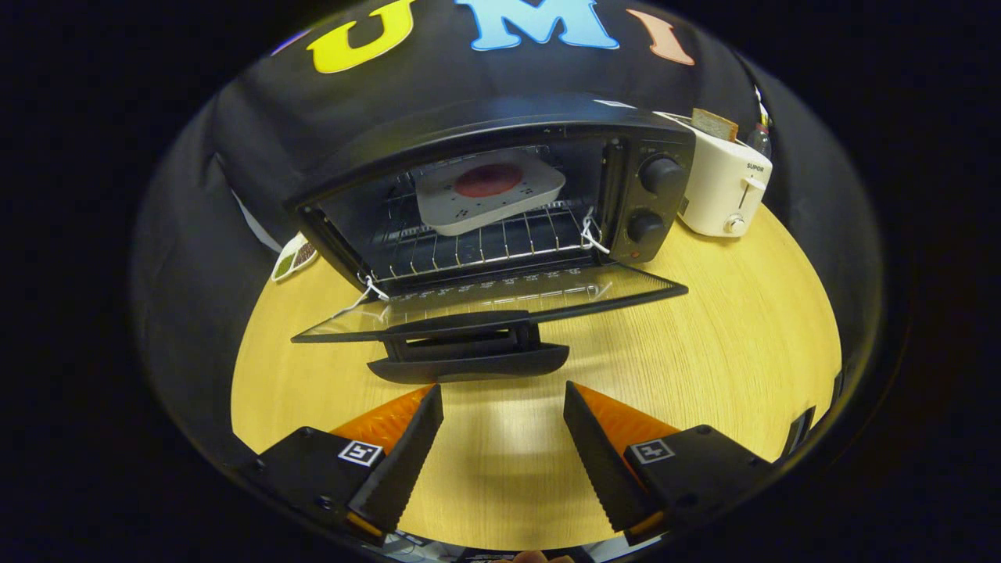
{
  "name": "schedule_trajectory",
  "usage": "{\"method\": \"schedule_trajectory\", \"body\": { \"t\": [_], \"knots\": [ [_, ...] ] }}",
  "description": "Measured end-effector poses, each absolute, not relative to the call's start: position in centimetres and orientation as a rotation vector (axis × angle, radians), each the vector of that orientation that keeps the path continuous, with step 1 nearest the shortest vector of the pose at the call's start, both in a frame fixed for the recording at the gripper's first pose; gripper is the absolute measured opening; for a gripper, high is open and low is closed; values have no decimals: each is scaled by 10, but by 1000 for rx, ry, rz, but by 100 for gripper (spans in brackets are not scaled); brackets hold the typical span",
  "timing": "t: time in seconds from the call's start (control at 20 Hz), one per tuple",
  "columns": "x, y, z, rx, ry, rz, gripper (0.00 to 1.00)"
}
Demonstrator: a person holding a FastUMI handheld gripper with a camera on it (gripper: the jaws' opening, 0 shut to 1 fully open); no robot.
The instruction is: Open the toaster oven, put the food inside, and close the toaster oven door.
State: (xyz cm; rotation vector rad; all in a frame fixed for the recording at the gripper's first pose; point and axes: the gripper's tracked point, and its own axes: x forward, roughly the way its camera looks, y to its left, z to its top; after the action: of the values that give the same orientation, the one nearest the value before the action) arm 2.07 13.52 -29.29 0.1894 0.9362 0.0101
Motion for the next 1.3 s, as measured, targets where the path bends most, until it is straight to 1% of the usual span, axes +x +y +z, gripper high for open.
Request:
{"method": "schedule_trajectory", "body": {
  "t": [0.3, 0.5, 0.6, 0.95, 1.15, 1.3],
  "knots": [
    [50, 141, -233, 221, 794, 14, 99],
    [67, 132, -181, 143, 622, 27, 99],
    [69, 120, -167, 102, 561, 2, 99],
    [55, 88, -84, -15, 306, -21, 99],
    [29, 66, -31, 2, 132, -22, 98],
    [12, 51, -7, 2, 52, -46, 98]
  ]
}}
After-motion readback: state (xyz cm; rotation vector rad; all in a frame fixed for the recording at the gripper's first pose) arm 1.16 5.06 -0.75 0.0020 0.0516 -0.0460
